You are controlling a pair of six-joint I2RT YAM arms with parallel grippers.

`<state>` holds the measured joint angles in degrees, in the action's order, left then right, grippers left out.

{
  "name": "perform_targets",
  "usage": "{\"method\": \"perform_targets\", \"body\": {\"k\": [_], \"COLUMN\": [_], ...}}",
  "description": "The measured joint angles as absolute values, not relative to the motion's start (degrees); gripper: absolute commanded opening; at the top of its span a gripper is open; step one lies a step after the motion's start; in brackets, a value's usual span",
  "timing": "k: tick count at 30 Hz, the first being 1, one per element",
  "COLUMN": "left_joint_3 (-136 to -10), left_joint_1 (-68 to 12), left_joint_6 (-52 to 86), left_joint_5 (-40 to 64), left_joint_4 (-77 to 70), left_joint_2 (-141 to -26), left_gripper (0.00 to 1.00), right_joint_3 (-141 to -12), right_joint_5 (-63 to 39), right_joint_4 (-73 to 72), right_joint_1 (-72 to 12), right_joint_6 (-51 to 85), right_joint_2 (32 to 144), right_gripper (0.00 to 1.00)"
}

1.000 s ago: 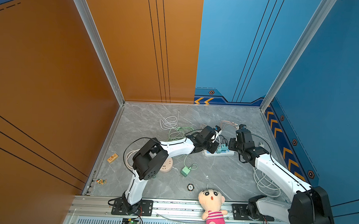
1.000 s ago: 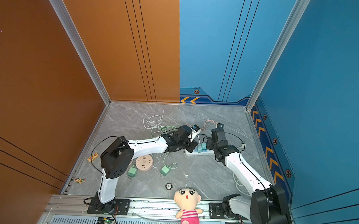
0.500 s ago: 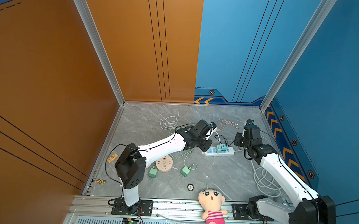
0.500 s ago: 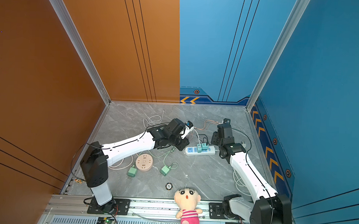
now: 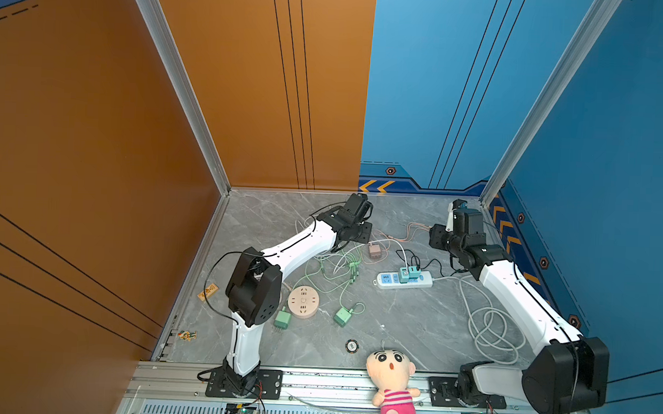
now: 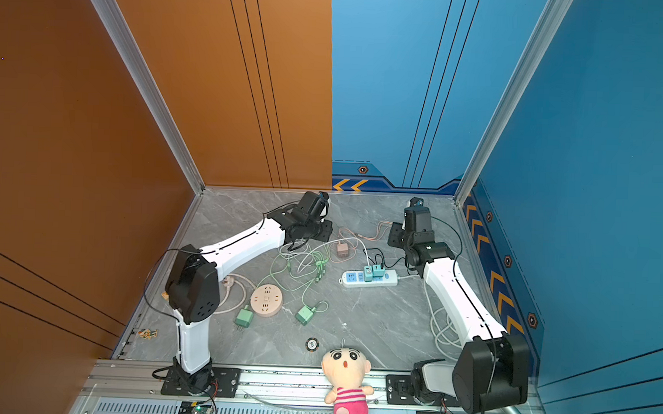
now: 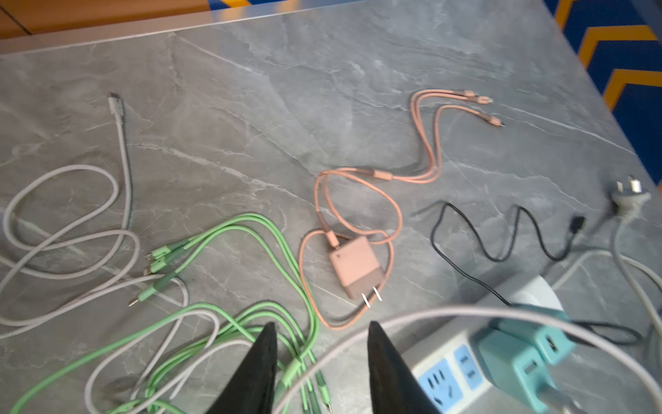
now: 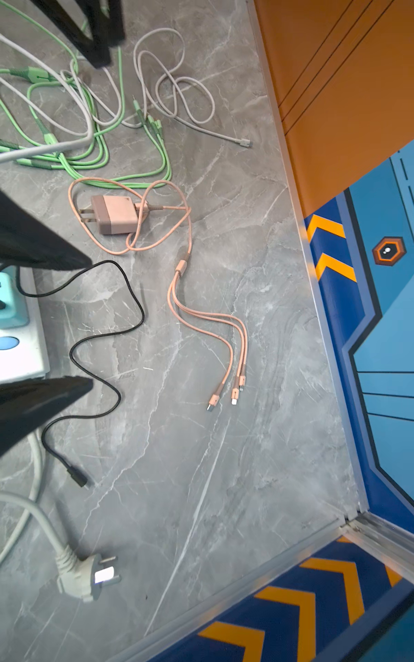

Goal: Insert plugs into power strip
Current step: Pick up the plug from the top-center of the table.

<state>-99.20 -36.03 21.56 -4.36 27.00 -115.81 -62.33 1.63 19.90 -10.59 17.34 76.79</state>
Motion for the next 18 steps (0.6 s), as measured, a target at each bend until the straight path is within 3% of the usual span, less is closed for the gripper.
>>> {"method": "perform_targets", "body": {"k": [7,18], "left_joint_3": [-106.5,-108.1], "left_joint_1": [-37.1,-39.8], "left_joint_6": [23.9,25.7], "left_joint_5": [-3.4,-1.2], "left_joint_4": [28.5,29.2], "left_joint_2": [-127.6,-129.3], "left_gripper": [0.52,0.6], "right_joint_3": [-62.5,-64.8], "right_joint_5": [-1.6,-3.6], "right_joint_4": [19.9,19.5], "right_joint_1": [-10.5,-10.5], "right_joint_6": [16.5,16.5], "right_joint_2": [79.8,83.5], "right_gripper": [0.57,0.57]}}
